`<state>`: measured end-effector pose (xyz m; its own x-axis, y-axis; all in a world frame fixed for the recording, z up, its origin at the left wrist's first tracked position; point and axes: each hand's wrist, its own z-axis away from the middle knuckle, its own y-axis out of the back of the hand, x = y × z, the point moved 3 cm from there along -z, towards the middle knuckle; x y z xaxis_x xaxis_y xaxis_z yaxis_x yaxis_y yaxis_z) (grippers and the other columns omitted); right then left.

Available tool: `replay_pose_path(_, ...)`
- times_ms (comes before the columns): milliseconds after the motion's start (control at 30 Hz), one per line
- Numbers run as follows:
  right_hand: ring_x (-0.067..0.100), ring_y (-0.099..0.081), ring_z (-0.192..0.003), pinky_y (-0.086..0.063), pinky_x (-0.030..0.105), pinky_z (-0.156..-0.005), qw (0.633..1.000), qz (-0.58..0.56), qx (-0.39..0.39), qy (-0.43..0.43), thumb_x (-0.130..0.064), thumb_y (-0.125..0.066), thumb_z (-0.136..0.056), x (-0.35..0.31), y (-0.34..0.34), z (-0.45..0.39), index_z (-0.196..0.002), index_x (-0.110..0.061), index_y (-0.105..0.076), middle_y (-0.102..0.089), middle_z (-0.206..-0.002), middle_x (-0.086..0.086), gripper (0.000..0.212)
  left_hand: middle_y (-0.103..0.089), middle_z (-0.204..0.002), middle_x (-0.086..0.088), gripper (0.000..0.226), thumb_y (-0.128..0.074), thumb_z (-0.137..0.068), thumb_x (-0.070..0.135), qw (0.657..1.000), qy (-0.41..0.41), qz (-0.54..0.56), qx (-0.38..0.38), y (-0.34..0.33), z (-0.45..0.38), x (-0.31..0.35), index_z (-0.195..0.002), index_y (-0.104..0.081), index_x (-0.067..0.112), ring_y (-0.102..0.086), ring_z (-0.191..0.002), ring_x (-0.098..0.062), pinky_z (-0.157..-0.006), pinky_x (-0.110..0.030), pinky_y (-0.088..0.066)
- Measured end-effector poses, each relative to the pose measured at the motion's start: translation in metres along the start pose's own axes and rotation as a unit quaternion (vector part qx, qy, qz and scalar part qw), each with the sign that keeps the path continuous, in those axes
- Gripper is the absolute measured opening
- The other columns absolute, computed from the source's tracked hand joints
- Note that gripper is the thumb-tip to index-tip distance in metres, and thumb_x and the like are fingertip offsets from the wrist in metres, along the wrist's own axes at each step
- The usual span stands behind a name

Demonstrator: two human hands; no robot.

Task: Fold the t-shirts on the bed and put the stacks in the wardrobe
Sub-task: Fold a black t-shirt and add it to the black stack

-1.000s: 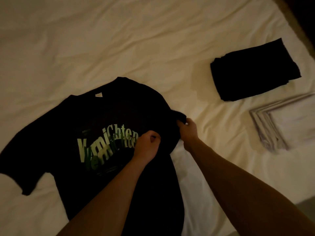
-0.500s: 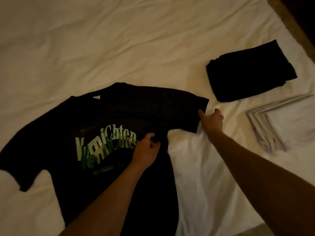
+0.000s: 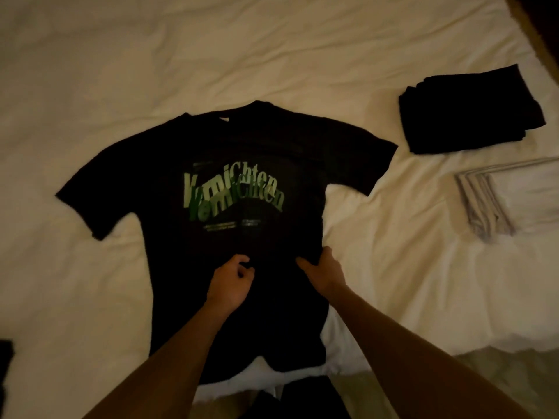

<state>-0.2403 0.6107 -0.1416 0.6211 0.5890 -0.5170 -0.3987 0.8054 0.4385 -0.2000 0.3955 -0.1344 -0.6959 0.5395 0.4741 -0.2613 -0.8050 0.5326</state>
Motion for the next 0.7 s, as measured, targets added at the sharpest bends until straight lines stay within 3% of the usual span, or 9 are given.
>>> replay_pose_path(67,0.037,-0.058,-0.115,-0.048,0.044,-0.095,1.000,0.023,0.006,0.004,-0.043,-0.064,-0.090,0.016,-0.015,0.020,-0.132,-0.005,-0.040,-0.058,-0.128,0.018,0.061,-0.063,-0.103,0.001,0.036,-0.058,-0.097,0.030,0.998,-0.017,-0.024,0.054,0.005,0.018,-0.036,-0.132,-0.055,0.019,-0.062,-0.094,-0.017,-0.083,-0.032,-0.052)
replay_pose_path(167,0.036,-0.059,-0.113,-0.051,0.043,-0.092,1.000,0.019,0.015,-0.005,-0.040,-0.065,-0.090,0.044,-0.032,0.052,-0.133,-0.006,-0.039,-0.058,-0.128,0.017,0.060,-0.057,-0.125,-0.012,0.051,-0.063,-0.093,0.037,0.987,-0.034,-0.088,0.130,0.008,0.050,-0.091,-0.137,-0.052,0.014,-0.055,-0.114,-0.030,-0.092,-0.042,-0.049)
replay_pose_path(233,0.035,-0.060,-0.111,-0.052,0.041,-0.090,1.000,0.006,0.021,-0.019,-0.035,-0.067,-0.090,0.065,-0.041,0.072,-0.132,-0.004,-0.042,-0.059,-0.126,0.018,0.057,-0.049,-0.139,-0.019,0.063,-0.065,-0.091,0.044,0.973,-0.023,-0.158,0.168,0.006,0.075,-0.126,-0.142,-0.047,0.012,-0.046,-0.125,-0.038,-0.097,-0.050,-0.044)
replay_pose_path(300,0.034,-0.062,-0.105,-0.052,0.040,-0.088,0.997,-0.051,0.016,-0.048,-0.026,-0.069,-0.091,0.084,-0.050,0.088,-0.126,-0.001,-0.051,-0.062,-0.123,0.020,0.047,-0.039,-0.148,-0.022,0.074,-0.068,-0.088,0.045,0.967,0.003,-0.157,0.203,0.005,0.098,-0.159,-0.147,-0.040,0.010,-0.037,-0.133,-0.042,-0.103,-0.055,-0.037)
replay_pose_path(400,0.033,-0.066,-0.097,-0.054,0.042,-0.086,0.981,-0.177,-0.005,-0.077,-0.016,-0.071,-0.089,0.108,-0.059,0.108,-0.114,0.001,-0.062,-0.067,-0.114,0.022,0.031,-0.038,-0.148,-0.022,0.080,-0.071,-0.086,0.042,0.972,0.072,-0.032,0.223,0.006,0.120,-0.205,-0.149,-0.034,0.009,-0.038,-0.133,-0.042,-0.105,-0.056,-0.037)
replay_pose_path(467,0.031,-0.066,-0.093,-0.056,0.039,-0.074,0.966,-0.246,-0.019,-0.078,-0.014,-0.069,-0.091,0.116,-0.061,0.123,-0.113,-0.004,-0.062,-0.068,-0.109,0.018,0.026,-0.051,-0.138,-0.023,0.068,-0.070,-0.090,0.033,0.970,0.078,0.107,0.205,0.011,0.123,-0.221,-0.144,-0.041,0.006,-0.051,-0.123,-0.040,-0.099,-0.048,-0.044)
replay_pose_path(533,0.029,-0.064,-0.097,-0.054,0.033,-0.068,0.952,-0.295,-0.020,-0.076,-0.013,-0.066,-0.093,0.124,-0.060,0.132,-0.117,-0.007,-0.059,-0.066,-0.109,0.013,0.026,-0.061,-0.125,-0.023,0.046,-0.064,-0.095,0.025,0.967,0.087,0.151,0.185,0.019,0.128,-0.228,-0.133,-0.052,0.002,-0.058,-0.113,-0.039,-0.090,-0.040,-0.045)
replay_pose_path(633,0.027,-0.062,-0.094,-0.053,0.033,-0.068,0.944,-0.322,0.028,-0.061,-0.011,-0.063,-0.095,0.134,-0.047,0.142,-0.117,-0.006,-0.056,-0.063,-0.105,0.011,0.024,-0.066,-0.112,-0.023,0.032,-0.061,-0.097,0.024,0.963,0.070,0.178,0.191,0.029,0.134,-0.234,-0.119,-0.064,0.001,-0.061,-0.099,-0.036,-0.079,-0.036,-0.042)
replay_pose_path(700,0.024,-0.062,-0.084,-0.054,0.031,-0.065,0.938,-0.331,0.089,-0.041,-0.011,-0.064,-0.095,0.138,-0.029,0.147,-0.113,-0.007,-0.057,-0.062,-0.099,0.011,0.020,-0.068,-0.107,-0.020,0.029,-0.063,-0.096,0.026,0.943,0.054,0.244,0.219,0.036,0.139,-0.237,-0.115,-0.067,0.004,-0.062,-0.095,-0.034,-0.081,-0.040,-0.048)
